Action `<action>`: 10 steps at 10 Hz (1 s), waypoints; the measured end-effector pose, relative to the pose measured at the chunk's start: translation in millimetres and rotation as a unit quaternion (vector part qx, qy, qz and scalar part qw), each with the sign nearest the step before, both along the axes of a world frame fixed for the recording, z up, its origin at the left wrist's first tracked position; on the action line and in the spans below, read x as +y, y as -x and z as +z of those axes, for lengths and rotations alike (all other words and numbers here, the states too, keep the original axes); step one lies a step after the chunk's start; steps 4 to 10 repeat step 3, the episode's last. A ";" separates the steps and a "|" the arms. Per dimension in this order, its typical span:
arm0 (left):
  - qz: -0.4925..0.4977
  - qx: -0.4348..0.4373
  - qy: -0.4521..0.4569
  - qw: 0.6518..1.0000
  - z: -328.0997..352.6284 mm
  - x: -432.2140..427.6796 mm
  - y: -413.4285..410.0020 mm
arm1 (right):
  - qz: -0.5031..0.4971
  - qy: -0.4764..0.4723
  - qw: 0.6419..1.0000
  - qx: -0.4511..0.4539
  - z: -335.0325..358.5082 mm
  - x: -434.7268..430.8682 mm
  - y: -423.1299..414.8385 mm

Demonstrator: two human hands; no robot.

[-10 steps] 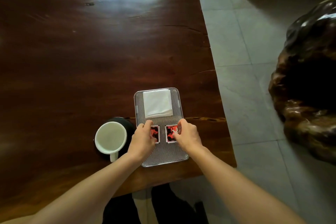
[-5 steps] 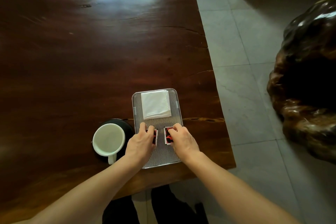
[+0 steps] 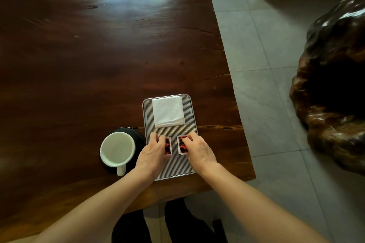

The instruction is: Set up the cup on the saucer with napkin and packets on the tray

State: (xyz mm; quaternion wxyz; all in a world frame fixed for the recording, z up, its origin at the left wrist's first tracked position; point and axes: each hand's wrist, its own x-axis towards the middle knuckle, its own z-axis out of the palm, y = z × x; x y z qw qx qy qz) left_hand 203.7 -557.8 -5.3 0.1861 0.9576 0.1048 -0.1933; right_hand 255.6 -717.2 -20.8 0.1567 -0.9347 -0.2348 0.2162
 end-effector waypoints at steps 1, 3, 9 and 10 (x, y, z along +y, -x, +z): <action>-0.006 0.008 0.001 1.000 11.5 2.2 1.5 | 0.000 0.006 1.000 0.006 9.2 -3.1 0.4; -0.056 0.024 -0.012 0.998 42.6 7.1 -4.9 | -0.017 0.000 1.000 0.026 48.2 -1.9 -8.9; -0.056 0.024 -0.012 0.998 42.6 7.1 -4.9 | -0.017 0.000 1.000 0.026 48.2 -1.9 -8.9; -0.056 0.024 -0.012 0.998 42.6 7.1 -4.9 | -0.017 0.000 1.000 0.026 48.2 -1.9 -8.9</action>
